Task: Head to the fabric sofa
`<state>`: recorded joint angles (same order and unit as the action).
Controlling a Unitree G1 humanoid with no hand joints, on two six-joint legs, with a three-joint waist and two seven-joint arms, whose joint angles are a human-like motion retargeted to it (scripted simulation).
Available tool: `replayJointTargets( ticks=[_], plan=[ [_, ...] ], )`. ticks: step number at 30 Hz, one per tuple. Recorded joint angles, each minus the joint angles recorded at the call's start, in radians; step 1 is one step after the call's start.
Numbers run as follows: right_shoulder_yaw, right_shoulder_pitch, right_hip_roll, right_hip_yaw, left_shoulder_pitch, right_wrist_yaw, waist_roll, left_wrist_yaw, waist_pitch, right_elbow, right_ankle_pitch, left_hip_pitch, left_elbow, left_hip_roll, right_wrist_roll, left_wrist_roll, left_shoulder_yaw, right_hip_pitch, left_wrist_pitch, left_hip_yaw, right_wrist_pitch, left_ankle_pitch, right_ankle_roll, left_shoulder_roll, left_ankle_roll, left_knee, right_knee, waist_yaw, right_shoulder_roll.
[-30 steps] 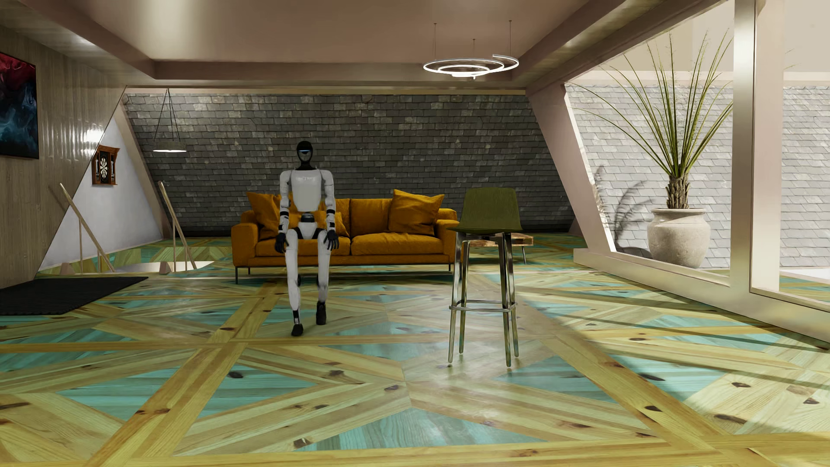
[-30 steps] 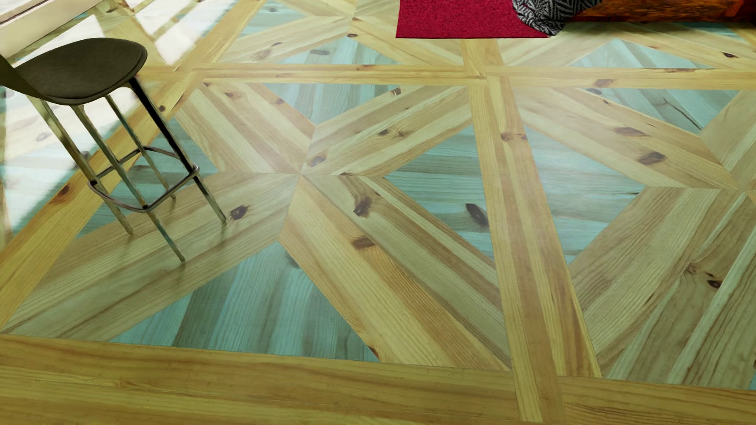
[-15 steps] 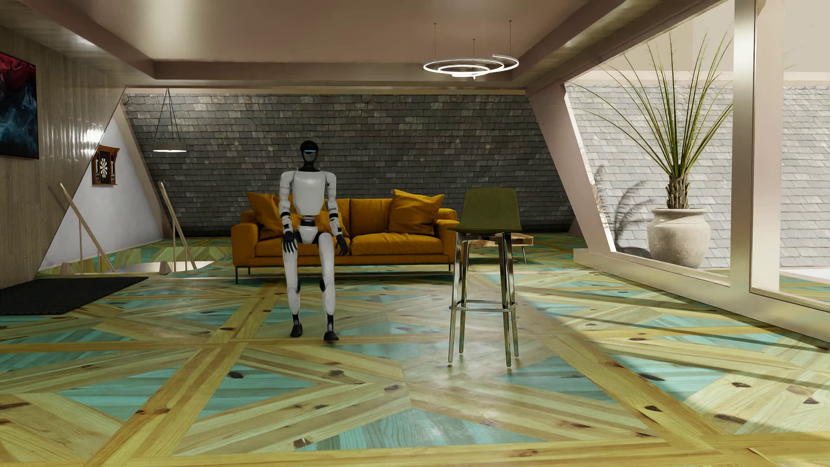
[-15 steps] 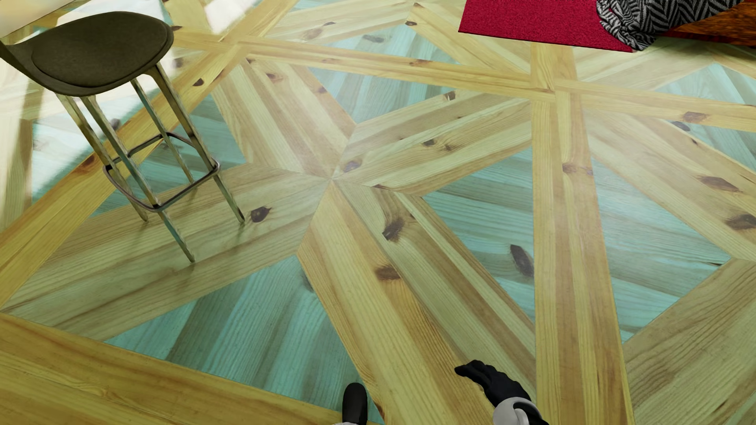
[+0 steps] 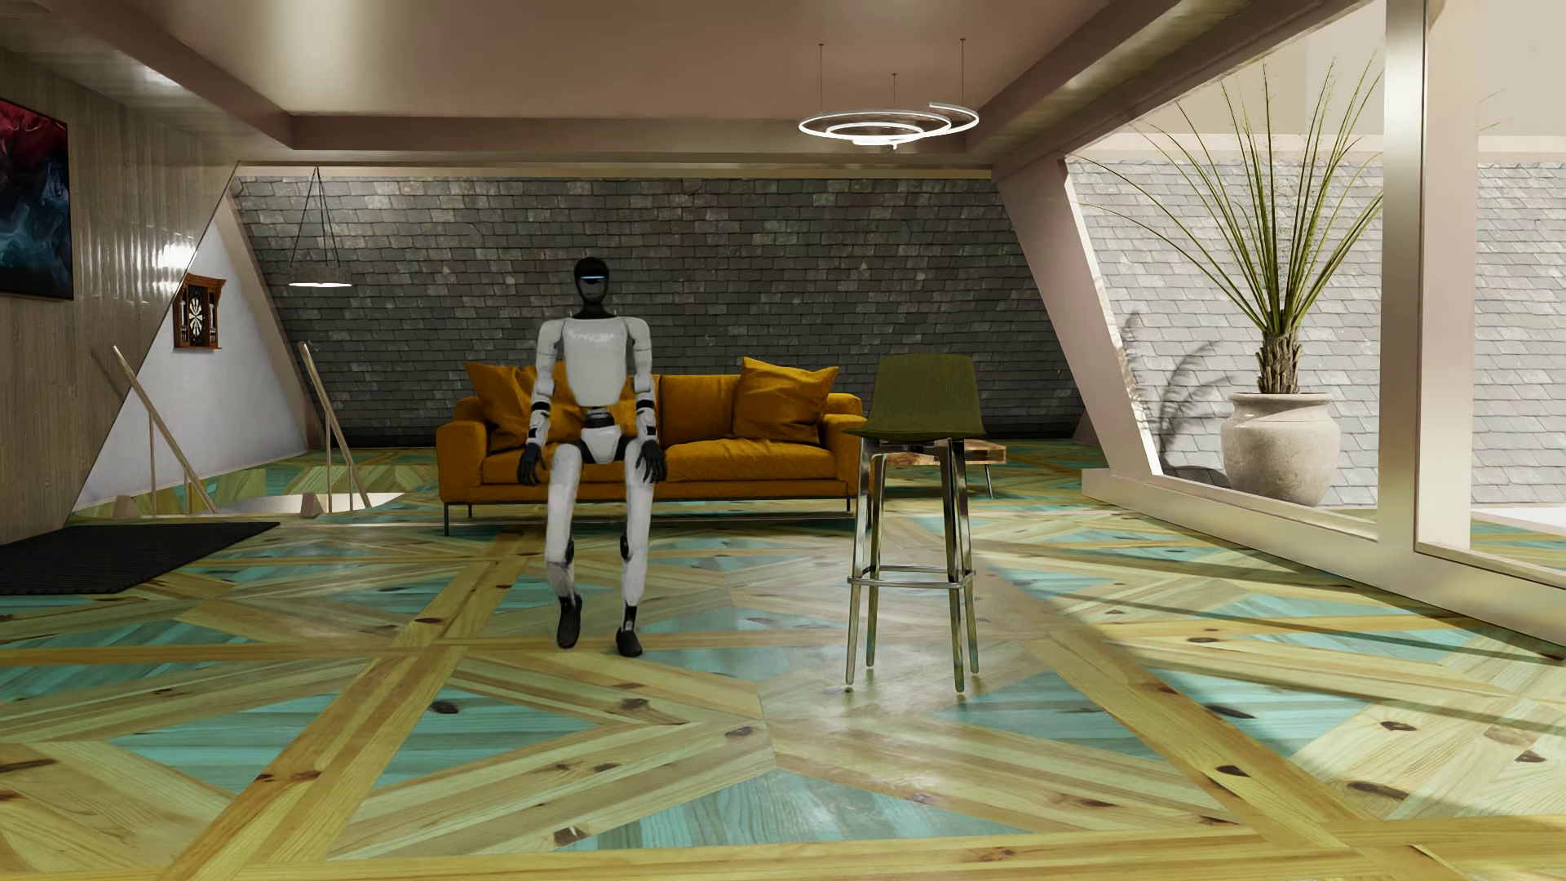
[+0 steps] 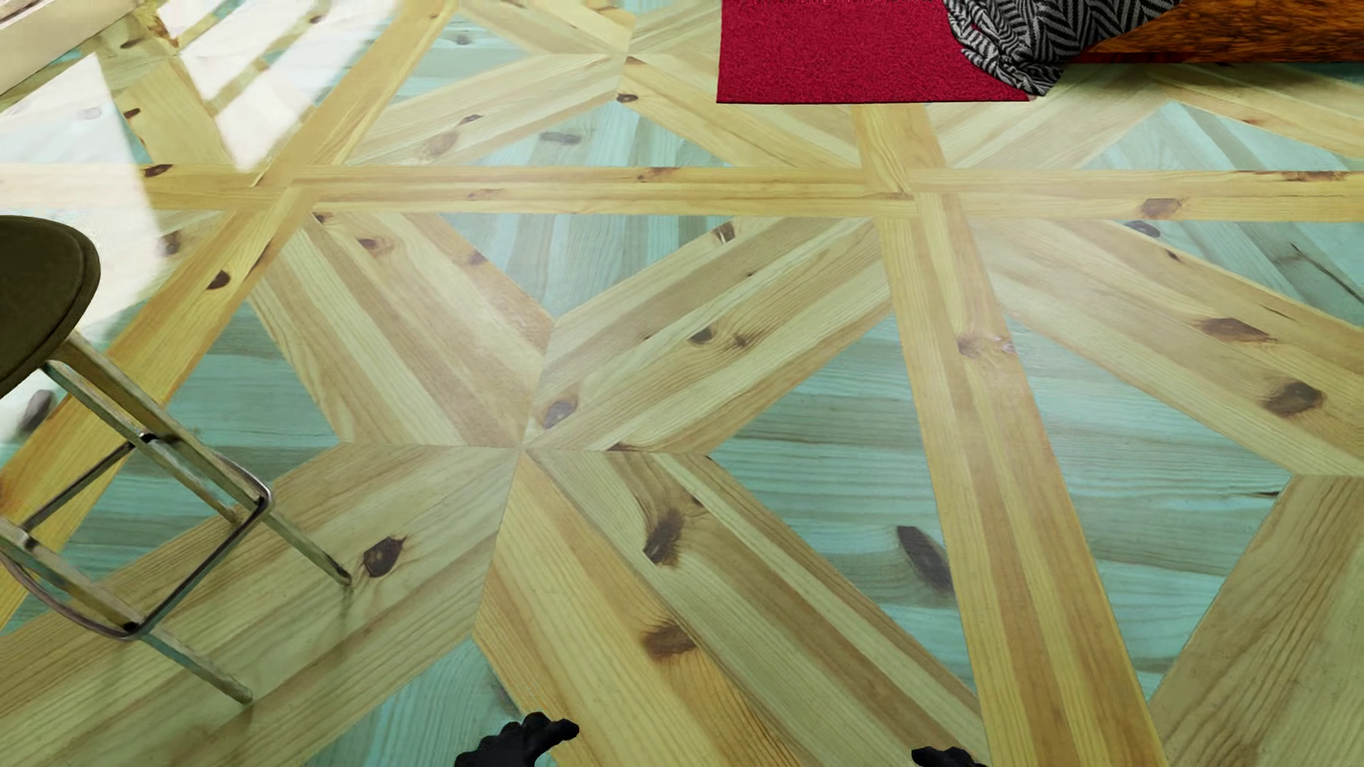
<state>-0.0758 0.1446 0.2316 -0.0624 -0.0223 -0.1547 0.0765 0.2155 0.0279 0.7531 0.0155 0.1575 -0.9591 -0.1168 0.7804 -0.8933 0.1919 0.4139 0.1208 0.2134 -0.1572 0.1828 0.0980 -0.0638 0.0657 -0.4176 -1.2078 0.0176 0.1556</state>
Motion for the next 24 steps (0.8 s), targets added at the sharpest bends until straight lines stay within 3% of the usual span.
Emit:
replayJointTargets(
  ticks=[2,4,7,8,9,11,12,15,16,18,19,20,22,24],
  plan=[
    [0.011,0.018,-0.024,-0.027,-0.053,0.009,-0.004,0.033,-0.002,-0.02,-0.117,-0.052,0.022,-0.007,-0.014,0.017,-0.004,0.076,-0.012,0.0,0.007,0.028,-0.011,-0.013,-0.005,0.007,0.187,-0.019,-0.004],
    [0.013,0.022,-0.044,-0.082,-0.097,0.019,-0.014,0.048,-0.009,-0.012,-0.128,-0.104,0.057,-0.009,-0.011,0.034,0.005,0.111,-0.034,-0.006,0.006,0.04,-0.022,-0.03,-0.009,0.037,0.482,-0.033,-0.012],
    [0.031,0.022,-0.121,-0.113,-0.135,0.04,-0.035,0.053,-0.026,0.028,-0.036,-0.191,0.104,-0.013,0.003,0.069,0.026,0.097,-0.054,-0.022,-0.017,0.042,0.037,-0.038,-0.017,0.117,0.965,-0.042,-0.04],
    [0.038,0.025,-0.143,-0.077,-0.137,0.048,-0.043,0.051,-0.03,0.041,-0.046,-0.219,0.112,-0.016,0.01,0.076,0.039,0.108,-0.056,-0.031,-0.021,0.052,0.087,-0.035,-0.023,0.124,1.016,-0.046,-0.046],
    [0.04,0.028,-0.16,-0.049,-0.133,0.057,-0.049,0.051,-0.035,0.054,-0.04,-0.25,0.118,-0.017,0.02,0.074,0.055,0.107,-0.057,-0.041,-0.024,0.054,0.1,-0.035,-0.027,0.123,1.021,-0.049,-0.052],
    [0.05,0.039,-0.198,-0.034,-0.1,0.067,-0.067,0.05,-0.049,0.078,0.097,-0.314,0.12,0.004,0.037,0.061,0.086,0.074,-0.049,-0.068,-0.028,0.021,-0.05,-0.039,-0.039,0.123,0.986,-0.055,-0.075],
    [0.059,0.046,-0.214,-0.04,-0.073,0.065,-0.082,0.046,-0.058,0.092,0.128,-0.338,0.111,0.024,0.042,0.056,0.092,0.042,-0.035,-0.08,-0.031,-0.023,-0.054,-0.039,-0.044,0.106,0.977,-0.057,-0.088],
    [0.066,0.05,-0.273,-0.074,0.024,0.075,-0.136,-0.021,-0.082,0.142,0.038,-0.302,0.039,0.112,0.065,0.053,0.107,-0.043,0.032,-0.109,-0.034,-0.254,-0.1,-0.035,-0.114,-0.103,0.942,-0.051,-0.112],
    [0.061,0.043,-0.292,-0.089,0.046,0.083,-0.149,-0.083,-0.083,0.149,-0.001,-0.241,0.017,0.15,0.075,0.039,0.143,-0.061,0.025,-0.119,-0.026,-0.341,-0.115,-0.053,-0.154,-0.247,0.916,-0.048,-0.116],
    [0.047,0.008,-0.331,-0.126,0.079,0.068,-0.175,-0.217,-0.075,0.162,-0.085,-0.074,0.021,0.232,0.091,-0.009,0.236,-0.088,-0.043,-0.159,0.01,-0.517,-0.142,-0.135,-0.258,-0.574,0.846,-0.043,-0.127],
    [0.039,-0.017,-0.35,-0.148,0.091,0.05,-0.188,-0.255,-0.068,0.17,-0.121,0.015,0.035,0.238,0.1,-0.017,0.252,-0.112,-0.065,-0.212,0.032,-0.562,-0.147,-0.175,-0.3,-0.709,0.828,-0.041,-0.132],
    [0.025,-0.033,-0.367,-0.171,0.1,0.036,-0.198,-0.264,-0.06,0.162,-0.152,0.097,0.046,0.219,0.11,-0.009,0.239,-0.144,-0.054,-0.266,0.042,-0.524,-0.149,-0.195,-0.313,-0.8,0.82,-0.042,-0.134],
    [0.005,-0.08,-0.393,-0.189,0.128,0.01,-0.211,-0.177,-0.048,0.174,-0.202,0.232,0.05,0.216,0.131,0.041,0.154,-0.21,0.017,-0.33,0.042,-0.372,-0.151,-0.184,-0.292,-0.851,0.81,-0.035,-0.136],
    [0.016,-0.136,-0.407,-0.169,0.165,0.012,-0.215,-0.079,-0.042,0.173,-0.241,0.329,0.091,0.225,0.122,0.113,0.046,-0.267,0.062,-0.341,0.035,-0.164,-0.152,-0.146,-0.196,-0.737,0.8,-0.01,-0.129]
  ],
)
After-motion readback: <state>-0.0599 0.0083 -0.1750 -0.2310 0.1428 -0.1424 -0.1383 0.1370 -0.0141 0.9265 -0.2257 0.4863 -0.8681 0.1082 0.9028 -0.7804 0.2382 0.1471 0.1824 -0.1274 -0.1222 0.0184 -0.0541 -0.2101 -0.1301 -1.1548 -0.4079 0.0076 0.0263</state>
